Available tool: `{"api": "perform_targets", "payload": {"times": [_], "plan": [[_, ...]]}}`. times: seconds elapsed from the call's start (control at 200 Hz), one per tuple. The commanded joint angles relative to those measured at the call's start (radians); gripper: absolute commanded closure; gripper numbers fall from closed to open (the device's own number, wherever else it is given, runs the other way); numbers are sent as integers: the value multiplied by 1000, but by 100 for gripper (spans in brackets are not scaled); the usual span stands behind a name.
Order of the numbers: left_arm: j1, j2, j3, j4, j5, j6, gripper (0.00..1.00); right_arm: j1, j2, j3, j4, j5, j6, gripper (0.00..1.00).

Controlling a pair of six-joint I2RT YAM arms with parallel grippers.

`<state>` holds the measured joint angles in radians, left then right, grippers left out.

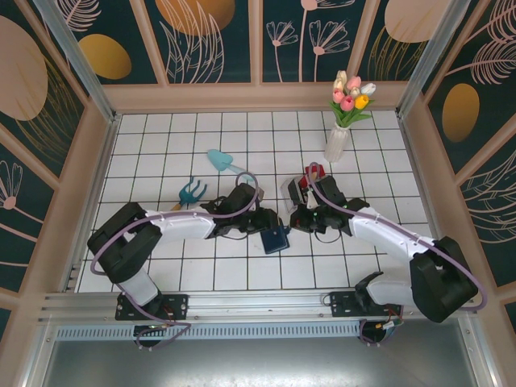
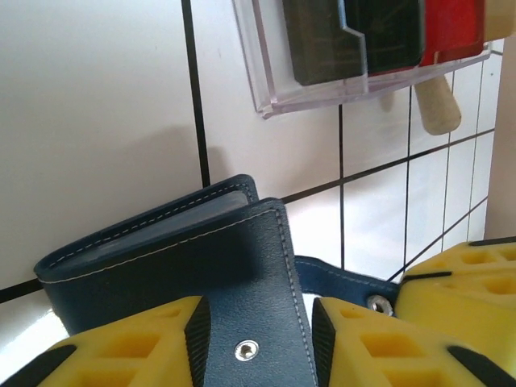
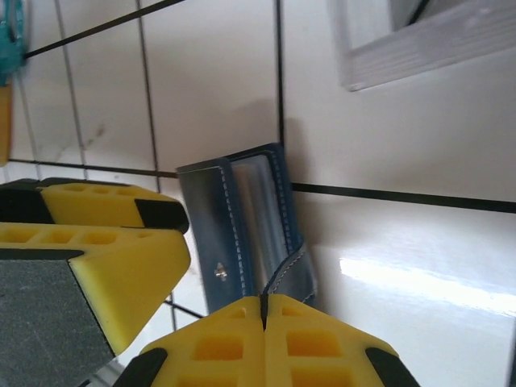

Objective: Put the credit cards into the card holder
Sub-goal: Close the button on the card holder.

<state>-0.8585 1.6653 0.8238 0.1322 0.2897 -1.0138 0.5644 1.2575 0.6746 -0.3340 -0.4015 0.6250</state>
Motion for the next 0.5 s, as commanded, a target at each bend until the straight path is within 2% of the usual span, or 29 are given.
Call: {"api": "perform_targets", "payload": {"times": [0.0, 0.105, 0.32, 0.49], "plan": [[1, -44, -24, -69, -73, 23, 57, -9, 17, -12, 77, -88, 39, 100], [1, -61, -44, -84, -93, 29, 56, -9, 35, -10, 85, -94, 47, 100], [2, -31, -62, -67, -61, 48, 70, -8, 56, -4, 75, -82, 45, 100], [1, 27, -55, -60, -31, 56, 73, 2, 84, 5, 85, -88, 44, 100]]}}
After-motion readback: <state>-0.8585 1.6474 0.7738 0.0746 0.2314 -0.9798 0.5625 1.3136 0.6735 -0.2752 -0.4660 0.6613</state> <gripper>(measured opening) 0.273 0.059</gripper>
